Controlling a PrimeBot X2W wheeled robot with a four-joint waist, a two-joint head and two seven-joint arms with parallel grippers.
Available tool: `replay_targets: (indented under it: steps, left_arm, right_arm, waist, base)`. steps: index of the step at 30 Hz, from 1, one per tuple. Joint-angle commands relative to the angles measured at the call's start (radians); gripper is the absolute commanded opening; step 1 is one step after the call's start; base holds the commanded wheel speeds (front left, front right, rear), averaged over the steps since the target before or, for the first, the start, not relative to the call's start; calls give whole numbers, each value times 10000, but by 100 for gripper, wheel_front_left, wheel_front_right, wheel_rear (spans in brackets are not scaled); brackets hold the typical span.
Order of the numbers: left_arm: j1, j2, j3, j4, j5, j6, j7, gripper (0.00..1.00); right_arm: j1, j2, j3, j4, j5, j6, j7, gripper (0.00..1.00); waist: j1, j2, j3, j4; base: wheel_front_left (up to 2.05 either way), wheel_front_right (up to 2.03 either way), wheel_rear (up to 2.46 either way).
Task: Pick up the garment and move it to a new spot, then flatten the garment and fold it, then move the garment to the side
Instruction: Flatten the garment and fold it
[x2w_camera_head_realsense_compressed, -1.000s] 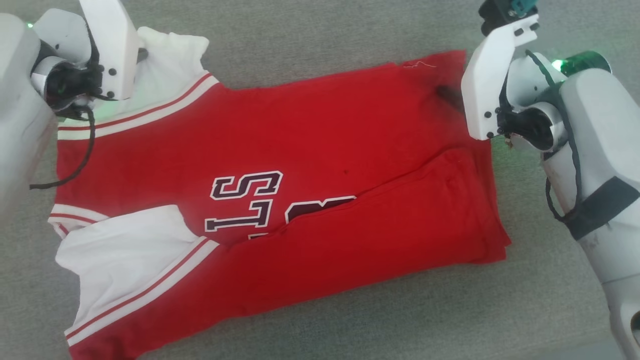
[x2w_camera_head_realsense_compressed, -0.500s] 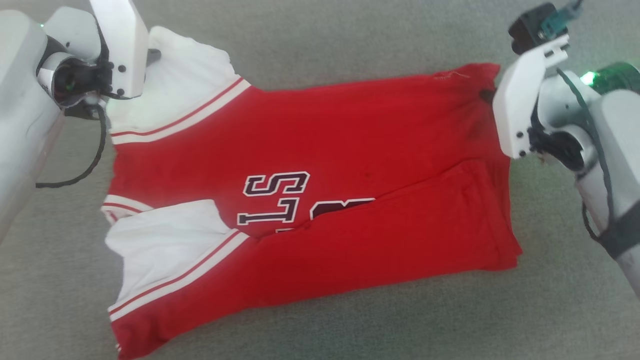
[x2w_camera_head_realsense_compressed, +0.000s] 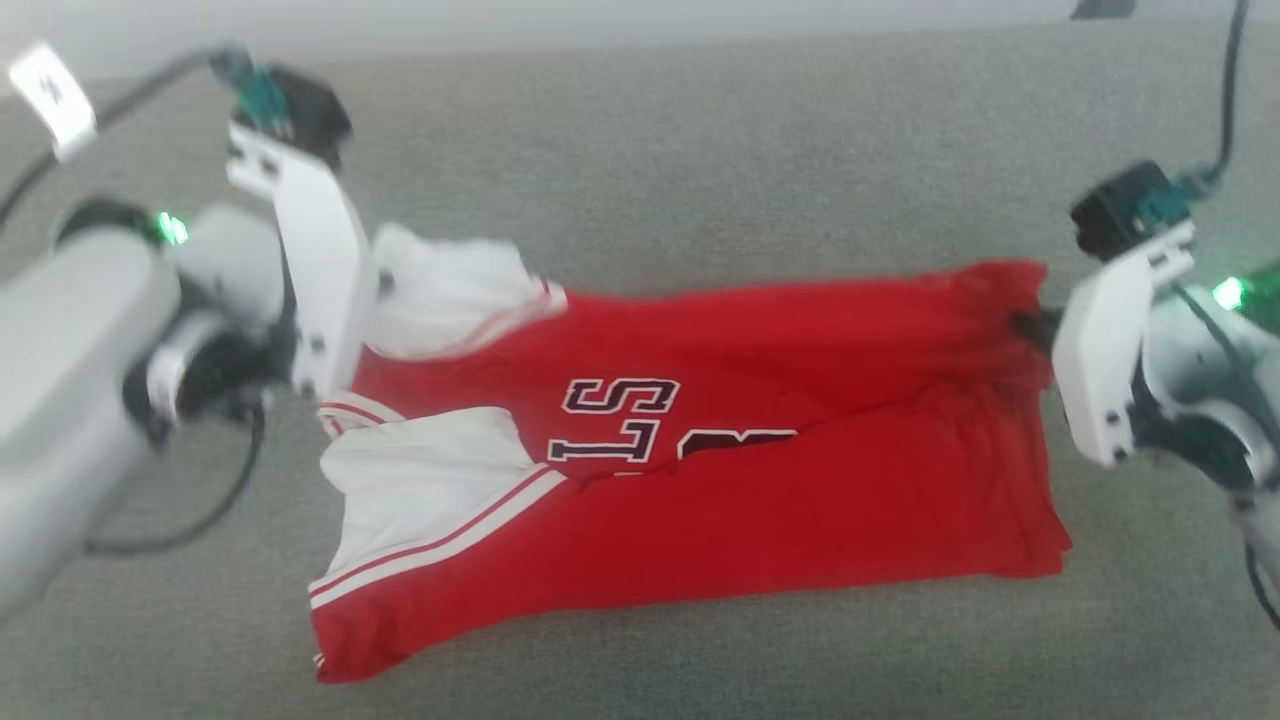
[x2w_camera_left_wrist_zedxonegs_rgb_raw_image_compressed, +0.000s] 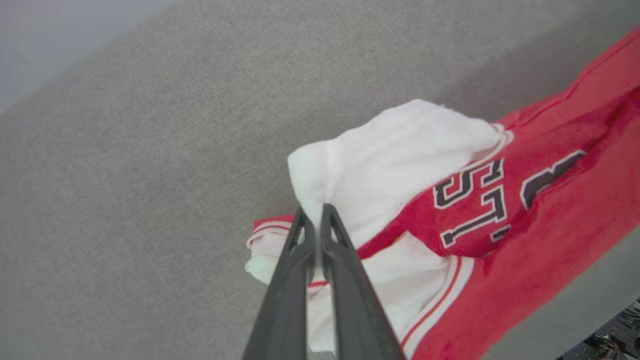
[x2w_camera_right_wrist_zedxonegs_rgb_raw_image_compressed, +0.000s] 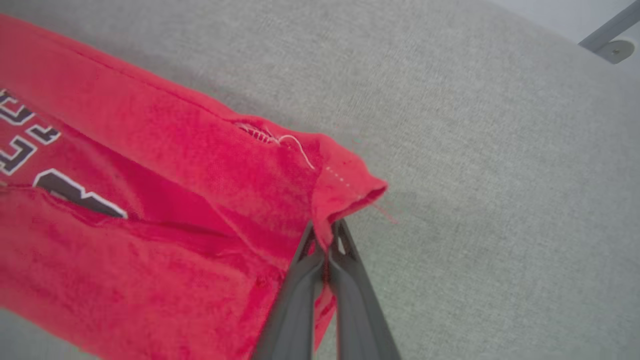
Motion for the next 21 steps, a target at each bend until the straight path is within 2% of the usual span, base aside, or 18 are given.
replay_targets:
  steps: [1,5,9,12,15,16,17,18,20,21]
  left_arm:
    - [176,78,-3,-230,-12,136,11,0]
    - [1271,1008,-94,-2565,-80,1284,-108,0]
    - [2526,1608,-327,-4423,-240,2302,-379,0]
    - [3117,1661,-481,-4640,-417,2533,-571,0]
    - [3495,1515,-564,-4305,-523,2469,-863,0]
    - [3556,1448,-555,-4141,-525,2371,-993,9]
    - [3613,1389,-549,-3942,-471,2295,-1109,31]
    - [3674,1345,-538,-3747,-468,2206,-1219,45]
    - [3783,1208,-484,-3404,-487,2058,-1499,100]
    - [3839,1165,-455,-3285,-570,2005,-1602,100]
  right_arm:
    - [212,-62,-64,-86,49,-19,28,0]
    - [1378,-303,-637,-707,168,-19,333,0]
    - [2718,-140,-1377,-1050,86,-19,595,0]
    - [3222,103,-1640,-1085,-68,-19,743,0]
    - [3399,416,-1773,-967,-195,-19,817,1]
    - [3360,468,-1787,-931,-317,-19,759,33]
    - [3293,547,-1816,-884,-388,-19,690,78]
    - [3239,627,-1810,-833,-428,-19,673,100]
    - [3171,684,-1777,-780,-527,-19,642,100]
    - [3162,741,-1788,-768,-459,-19,645,100]
  waist:
    - [0,0,-125,120]
    - [0,0,-291,292]
    - [0,0,-384,412]
    - [0,0,-407,428]
    - [0,0,-438,398]
    - [0,0,-460,385]
    - [0,0,-494,378]
    - [0,0,-536,369]
    - [0,0,-669,362]
    - [0,0,-741,358]
  base:
    - [0,0,0]
    - [0,0,0]
    - [0,0,0]
    - [0,0,0]
    - [0,0,0]
    - [0,0,0]
    - [0,0,0]
    - [0,0,0]
    - [0,0,0]
    - [0,0,0]
